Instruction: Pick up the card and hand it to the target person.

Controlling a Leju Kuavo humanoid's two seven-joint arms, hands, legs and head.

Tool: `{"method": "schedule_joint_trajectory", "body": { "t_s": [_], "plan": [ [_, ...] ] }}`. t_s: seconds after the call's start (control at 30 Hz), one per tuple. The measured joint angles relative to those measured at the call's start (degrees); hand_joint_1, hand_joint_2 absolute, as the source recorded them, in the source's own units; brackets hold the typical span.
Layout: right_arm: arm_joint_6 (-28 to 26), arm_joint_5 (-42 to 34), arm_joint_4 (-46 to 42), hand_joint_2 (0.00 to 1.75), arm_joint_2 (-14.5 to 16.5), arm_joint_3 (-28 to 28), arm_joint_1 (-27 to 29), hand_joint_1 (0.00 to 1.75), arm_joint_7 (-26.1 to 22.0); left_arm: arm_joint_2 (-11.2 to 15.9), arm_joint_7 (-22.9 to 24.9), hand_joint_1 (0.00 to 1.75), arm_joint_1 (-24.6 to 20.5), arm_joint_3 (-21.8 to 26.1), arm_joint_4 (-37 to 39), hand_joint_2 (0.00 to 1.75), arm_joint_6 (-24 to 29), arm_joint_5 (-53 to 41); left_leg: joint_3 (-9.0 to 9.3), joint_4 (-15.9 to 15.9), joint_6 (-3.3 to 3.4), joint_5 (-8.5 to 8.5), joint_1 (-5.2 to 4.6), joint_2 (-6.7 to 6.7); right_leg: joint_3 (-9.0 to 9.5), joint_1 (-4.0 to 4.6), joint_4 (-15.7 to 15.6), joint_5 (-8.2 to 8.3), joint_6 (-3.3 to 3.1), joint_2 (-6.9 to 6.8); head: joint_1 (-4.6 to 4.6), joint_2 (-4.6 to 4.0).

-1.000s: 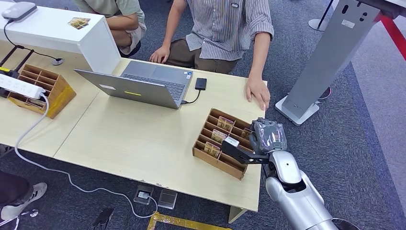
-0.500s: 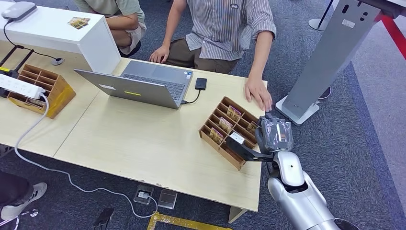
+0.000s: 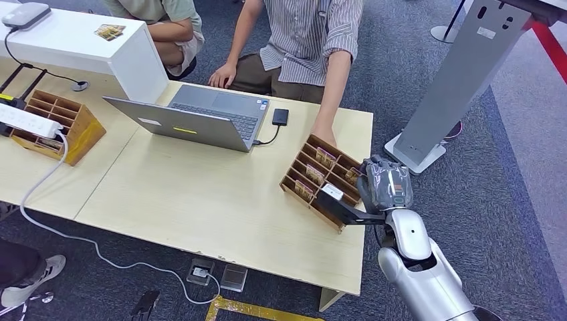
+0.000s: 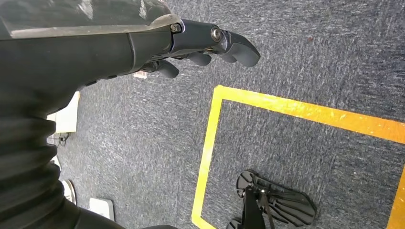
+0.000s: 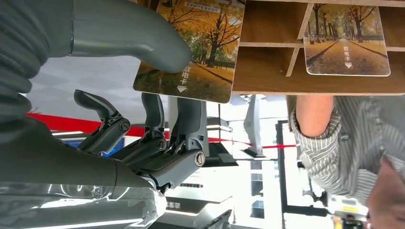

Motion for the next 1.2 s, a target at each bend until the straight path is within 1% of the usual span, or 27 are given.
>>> {"method": "schedule_joint_trajectory", "body": {
  "t_s": [0.1,0.37,0.77,0.97,1.07,1.2],
  "plan": [
    [0.5,-0.57,1.2,1.75,0.75,1.66,0.6,1.75,-0.46,0.17,0.18,0.0,0.0,0.03,0.0,1.75,0.01,0.0,0.05,-0.03,0.0,0.0,0.01,0.03,0.05,0.01,-0.03,0.01,-0.01,0.04,0.0,0.0],
    [0.14,-1.38,2.57,1.75,1.67,3.3,0.5,1.75,-1.02,0.04,0.29,0.0,0.02,0.4,0.01,1.75,0.33,0.27,0.13,-0.1,0.01,0.02,0.02,0.05,0.12,0.02,-0.1,0.03,-0.01,0.09,0.0,0.0],
    [1.32,-3.14,-4.52,1.75,-0.84,0.77,0.18,1.75,0.29,-0.28,0.71,0.0,0.02,0.77,-0.04,1.75,0.81,0.46,0.01,0.0,0.03,0.01,-0.01,-0.01,0.02,-0.01,-0.01,-0.01,0.01,0.02,0.0,0.0],
    [1.95,-4.73,-3.97,1.75,-0.82,0.36,-0.66,1.75,0.01,-0.25,0.57,0.0,0.02,0.75,-0.11,1.75,0.84,0.38,-0.03,0.02,0.03,0.0,-0.03,-0.01,-0.02,-0.02,0.03,-0.02,0.01,0.02,0.0,0.0],
    [1.97,-6.51,-2.78,1.75,-0.38,-0.04,-0.64,1.75,-0.31,-0.13,0.37,0.0,-0.01,0.52,-0.12,1.75,0.59,0.11,-0.04,0.01,0.03,0.01,-0.02,0.0,-0.02,-0.02,0.02,0.0,0.01,0.02,0.0,0.0],
    [2.62,-13.16,-2.28,1.75,-0.09,-1.81,-0.31,1.75,-2.21,0.22,0.12,0.0,-0.02,0.12,-0.11,1.75,0.07,-0.32,-0.05,0.03,0.02,0.0,-0.01,0.0,-0.02,0.0,0.03,-0.01,0.01,0.01,0.0,0.0]
  ]
}}
